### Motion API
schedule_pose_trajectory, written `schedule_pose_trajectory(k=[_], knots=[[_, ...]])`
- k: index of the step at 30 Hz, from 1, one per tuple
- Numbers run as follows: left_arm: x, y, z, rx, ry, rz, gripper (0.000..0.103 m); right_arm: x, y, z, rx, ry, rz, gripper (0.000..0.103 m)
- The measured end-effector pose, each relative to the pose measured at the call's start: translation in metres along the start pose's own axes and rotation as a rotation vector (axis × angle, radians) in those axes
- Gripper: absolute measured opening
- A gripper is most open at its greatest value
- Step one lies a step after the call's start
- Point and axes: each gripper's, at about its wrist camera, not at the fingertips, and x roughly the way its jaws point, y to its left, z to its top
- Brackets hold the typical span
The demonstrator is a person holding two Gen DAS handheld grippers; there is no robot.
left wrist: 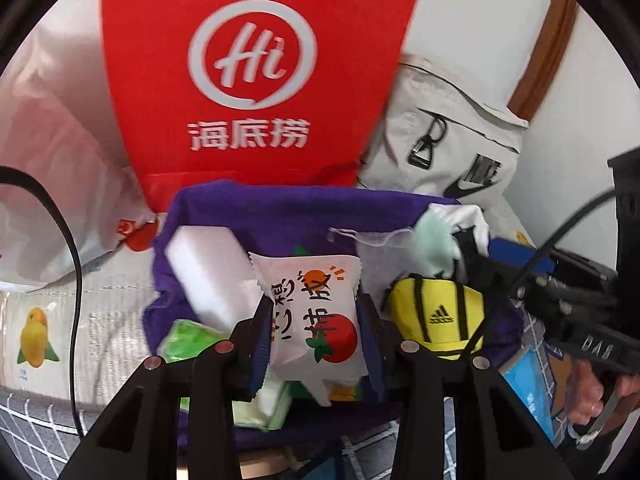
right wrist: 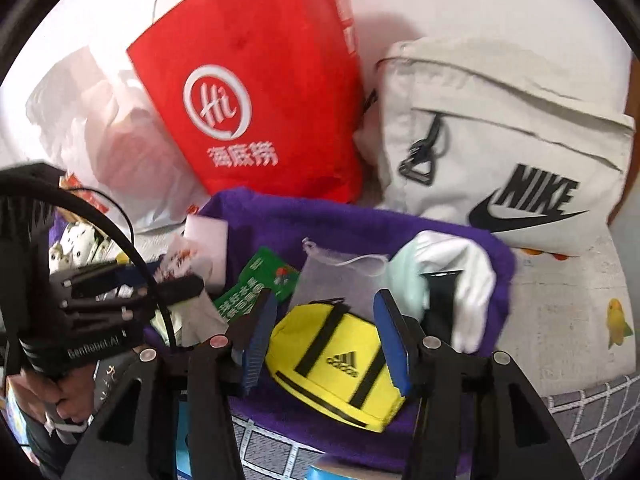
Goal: Organize soft objects
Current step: 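Lower the yellow pouch onto the towel and open the right gripper while the left gripper releases the snack packet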
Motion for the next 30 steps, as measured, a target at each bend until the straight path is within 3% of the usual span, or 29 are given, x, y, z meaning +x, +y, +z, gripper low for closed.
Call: schedule_pose_trajectory(k=[13,22,25,30], knots=[[0.023,-0.033,-0.009,0.057,0.077,-0.017,0.040,-0.023,-0.029,0.005,0.071,-0.055,-0.046,0.051],[0.036,-0.040,-0.014,0.082,0.122,0.010,0.043,-0.027,-0.033,0.004,0.072,-0.058,-0.057,0.051],[0.038,-0.038,-0.015,0.068,0.130,0.008,0.047,-0.027,-0.033,0.004,0.072,-0.058,-0.058,0.051],[0.038,-0.036,-0.014,0.053,0.131,-0.012,0.064,-0.027,-0.033,0.004,0.072,-0.056,-0.060,0.051]])
